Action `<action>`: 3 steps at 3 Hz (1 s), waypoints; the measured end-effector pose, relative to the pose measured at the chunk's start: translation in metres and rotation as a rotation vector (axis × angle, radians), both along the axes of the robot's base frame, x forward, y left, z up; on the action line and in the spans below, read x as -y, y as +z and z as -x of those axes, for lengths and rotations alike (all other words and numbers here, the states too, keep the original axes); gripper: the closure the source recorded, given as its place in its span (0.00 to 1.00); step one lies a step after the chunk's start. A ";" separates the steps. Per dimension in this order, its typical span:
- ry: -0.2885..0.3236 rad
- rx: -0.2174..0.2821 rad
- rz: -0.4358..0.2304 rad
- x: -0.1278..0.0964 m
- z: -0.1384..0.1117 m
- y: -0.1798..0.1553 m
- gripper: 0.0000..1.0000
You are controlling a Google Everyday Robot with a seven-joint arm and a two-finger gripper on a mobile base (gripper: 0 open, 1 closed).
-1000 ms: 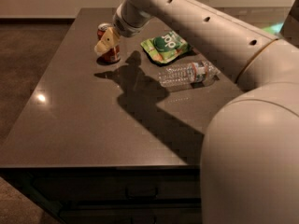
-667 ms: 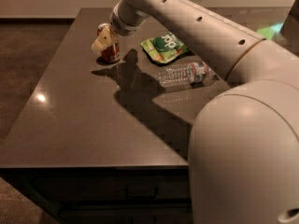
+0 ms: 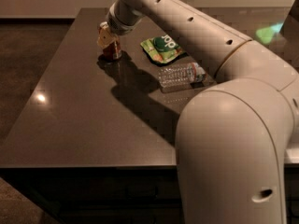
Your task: Pick coke can
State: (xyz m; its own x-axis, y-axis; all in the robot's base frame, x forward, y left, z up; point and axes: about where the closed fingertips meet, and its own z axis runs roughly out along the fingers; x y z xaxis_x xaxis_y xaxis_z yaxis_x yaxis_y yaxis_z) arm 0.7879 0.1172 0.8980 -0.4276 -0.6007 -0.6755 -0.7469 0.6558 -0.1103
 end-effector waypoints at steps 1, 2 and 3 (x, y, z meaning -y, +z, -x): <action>0.011 -0.001 -0.014 -0.004 0.003 0.002 0.61; 0.101 0.039 -0.041 -0.025 0.034 0.040 0.98; 0.162 0.064 -0.044 -0.037 0.054 0.068 1.00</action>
Offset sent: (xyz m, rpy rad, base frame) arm -0.0403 0.0271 0.0498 0.0680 -0.0576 0.1131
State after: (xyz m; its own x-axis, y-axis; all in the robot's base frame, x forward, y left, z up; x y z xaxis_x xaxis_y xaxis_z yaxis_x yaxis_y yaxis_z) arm 0.7338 0.1546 0.9664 -0.2826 -0.6277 -0.7253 -0.8354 0.5327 -0.1354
